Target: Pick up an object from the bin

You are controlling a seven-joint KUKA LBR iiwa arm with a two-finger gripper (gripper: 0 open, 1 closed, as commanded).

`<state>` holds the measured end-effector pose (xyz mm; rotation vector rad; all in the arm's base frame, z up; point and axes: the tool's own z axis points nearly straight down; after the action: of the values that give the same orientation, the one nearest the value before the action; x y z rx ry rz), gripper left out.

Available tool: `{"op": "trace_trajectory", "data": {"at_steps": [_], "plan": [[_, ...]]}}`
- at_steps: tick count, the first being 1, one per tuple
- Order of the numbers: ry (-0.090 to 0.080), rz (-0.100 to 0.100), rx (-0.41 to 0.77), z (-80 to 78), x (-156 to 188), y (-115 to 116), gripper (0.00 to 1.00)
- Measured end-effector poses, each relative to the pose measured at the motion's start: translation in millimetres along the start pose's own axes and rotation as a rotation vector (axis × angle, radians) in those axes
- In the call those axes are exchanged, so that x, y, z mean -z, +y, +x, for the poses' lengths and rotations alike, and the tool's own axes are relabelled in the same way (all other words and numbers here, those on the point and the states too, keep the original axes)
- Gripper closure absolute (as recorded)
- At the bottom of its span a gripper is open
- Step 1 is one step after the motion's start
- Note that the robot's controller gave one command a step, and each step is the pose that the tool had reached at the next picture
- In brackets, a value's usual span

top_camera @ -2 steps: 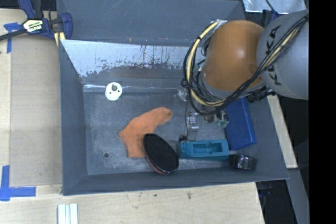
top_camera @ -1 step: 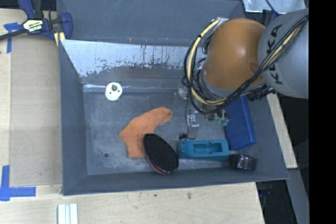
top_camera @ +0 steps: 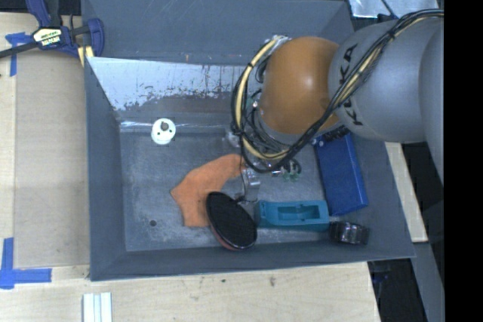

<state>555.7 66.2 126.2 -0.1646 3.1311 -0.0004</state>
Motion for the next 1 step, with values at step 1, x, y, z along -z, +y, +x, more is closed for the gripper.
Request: {"op": "trace_trajectory", "data": {"at_steps": [1], "plan": [[0.000,-0.003,0.020,-23.7,16.2,59.2,0.00]]}}
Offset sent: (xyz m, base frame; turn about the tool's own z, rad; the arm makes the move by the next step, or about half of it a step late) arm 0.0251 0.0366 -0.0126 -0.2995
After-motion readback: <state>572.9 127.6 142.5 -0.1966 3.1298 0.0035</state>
